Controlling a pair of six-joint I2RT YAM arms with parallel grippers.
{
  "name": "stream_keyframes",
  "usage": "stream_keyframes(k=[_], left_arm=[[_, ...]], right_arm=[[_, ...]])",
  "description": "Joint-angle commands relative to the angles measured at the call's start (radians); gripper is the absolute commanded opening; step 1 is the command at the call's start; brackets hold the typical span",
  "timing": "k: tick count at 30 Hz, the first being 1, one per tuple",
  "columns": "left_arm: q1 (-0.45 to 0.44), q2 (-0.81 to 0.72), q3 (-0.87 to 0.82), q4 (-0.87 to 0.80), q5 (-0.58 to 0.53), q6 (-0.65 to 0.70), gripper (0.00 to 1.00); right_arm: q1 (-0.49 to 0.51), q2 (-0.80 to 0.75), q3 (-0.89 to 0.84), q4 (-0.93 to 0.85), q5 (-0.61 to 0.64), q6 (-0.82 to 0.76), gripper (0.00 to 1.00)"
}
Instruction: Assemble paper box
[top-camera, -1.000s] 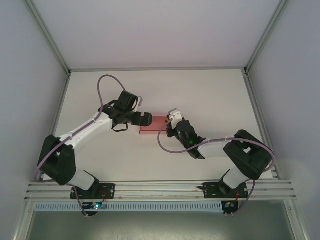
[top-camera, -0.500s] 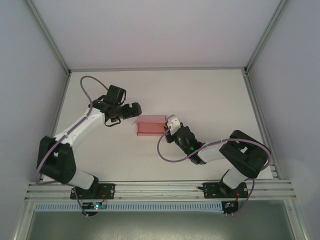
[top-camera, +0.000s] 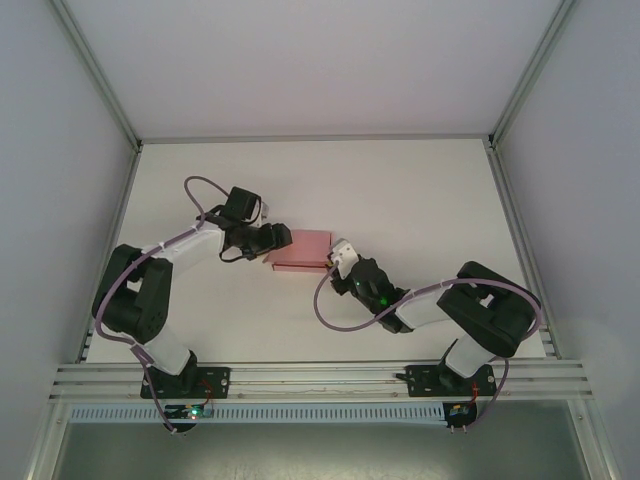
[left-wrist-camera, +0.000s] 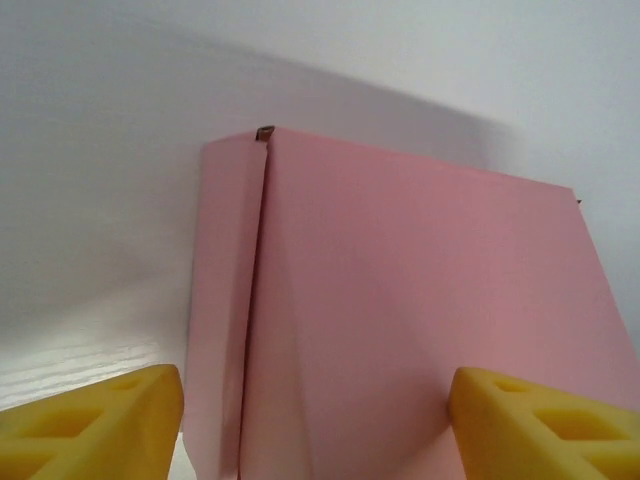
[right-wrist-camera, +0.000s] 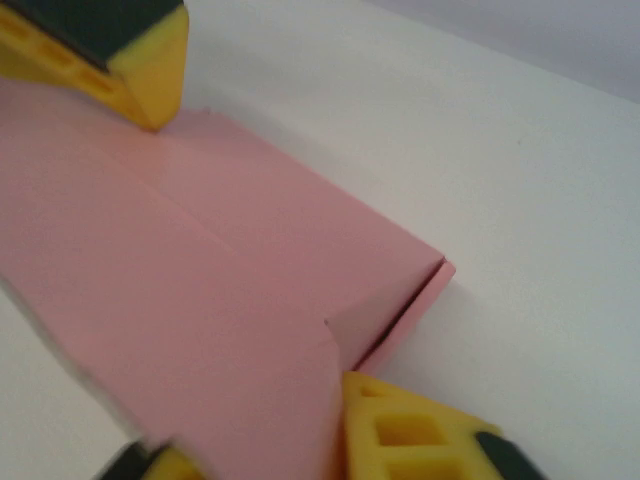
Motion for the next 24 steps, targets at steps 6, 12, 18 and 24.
stream_keyframes(k=[6, 12, 18, 24], left_arm=[[-0.002, 0.050, -0.030, -0.013, -0.029, 0.027, 0.61], [-0.001, 0.079, -0.027, -0.002, -0.007, 0.042, 0.52], [-0.002, 0.104, -0.012, -0.003, -0.004, 0.055, 0.46], [-0.003, 0.113, -0.017, 0.011, 0.022, 0.037, 0.45]], right_arm=[[0.008, -0.167, -0.067, -0.176, -0.160, -0.023, 0.54], [-0.017, -0.374, -0.058, -0.438, -0.288, -0.033, 0.85], [-0.113, -0.463, -0.005, -0.505, -0.170, 0.171, 0.98], [-0.274, -0.310, 0.219, -0.696, -0.324, 0.437, 0.98]])
